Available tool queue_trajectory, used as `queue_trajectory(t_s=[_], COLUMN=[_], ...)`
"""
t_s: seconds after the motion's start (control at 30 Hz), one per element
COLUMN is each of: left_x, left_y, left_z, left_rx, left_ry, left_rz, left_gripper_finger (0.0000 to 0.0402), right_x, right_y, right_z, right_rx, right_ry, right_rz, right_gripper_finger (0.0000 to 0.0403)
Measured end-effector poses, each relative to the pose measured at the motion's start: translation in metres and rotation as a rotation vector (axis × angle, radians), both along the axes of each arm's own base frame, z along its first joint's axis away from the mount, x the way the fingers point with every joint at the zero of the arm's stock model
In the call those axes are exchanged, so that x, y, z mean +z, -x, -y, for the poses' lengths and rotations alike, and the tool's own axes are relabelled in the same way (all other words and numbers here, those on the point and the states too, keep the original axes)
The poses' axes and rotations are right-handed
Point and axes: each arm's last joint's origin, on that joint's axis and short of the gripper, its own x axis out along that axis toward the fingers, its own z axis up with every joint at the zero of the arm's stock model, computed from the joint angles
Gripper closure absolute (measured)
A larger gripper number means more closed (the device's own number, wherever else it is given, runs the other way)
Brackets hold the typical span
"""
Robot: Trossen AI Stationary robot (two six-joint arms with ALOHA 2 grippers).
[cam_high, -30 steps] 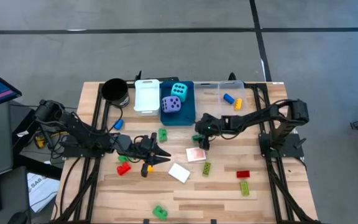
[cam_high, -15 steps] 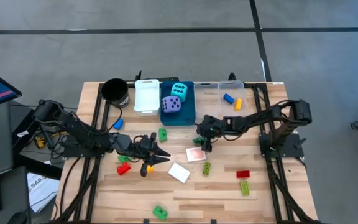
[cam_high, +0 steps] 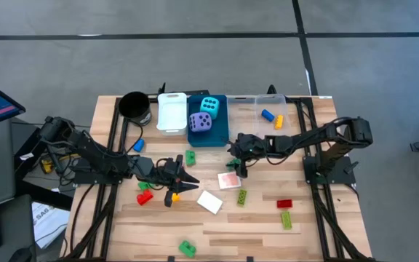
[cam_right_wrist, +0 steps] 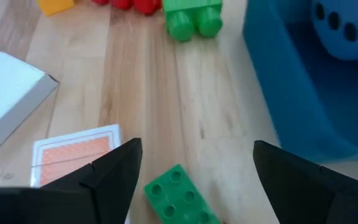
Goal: Pick & Place Toys
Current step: Put the small green game piece into the right transparent bin
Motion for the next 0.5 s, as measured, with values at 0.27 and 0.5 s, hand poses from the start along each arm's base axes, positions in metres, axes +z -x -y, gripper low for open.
queue_trajectory(t_s=[0.27, 0.5], left_x=[0.000, 0.000], left_y=[0.000, 0.000], left_z=[0.000, 0.000], left_rx=[0.001, 0.002], left_ry=[0.000, -0.050], left_rz=[0.000, 0.008], left_gripper_finger=[0.0325, 0.0325], right_x=[-0.002, -0.008], right_y=[0.001, 0.007], right_z=[-0.013, -0.016], right_rx=[0.009, -0.038], right_ry=[-0.041, -0.100], right_rz=[-0.020, -0.114], right_gripper_finger=[0.0101, 0.0101])
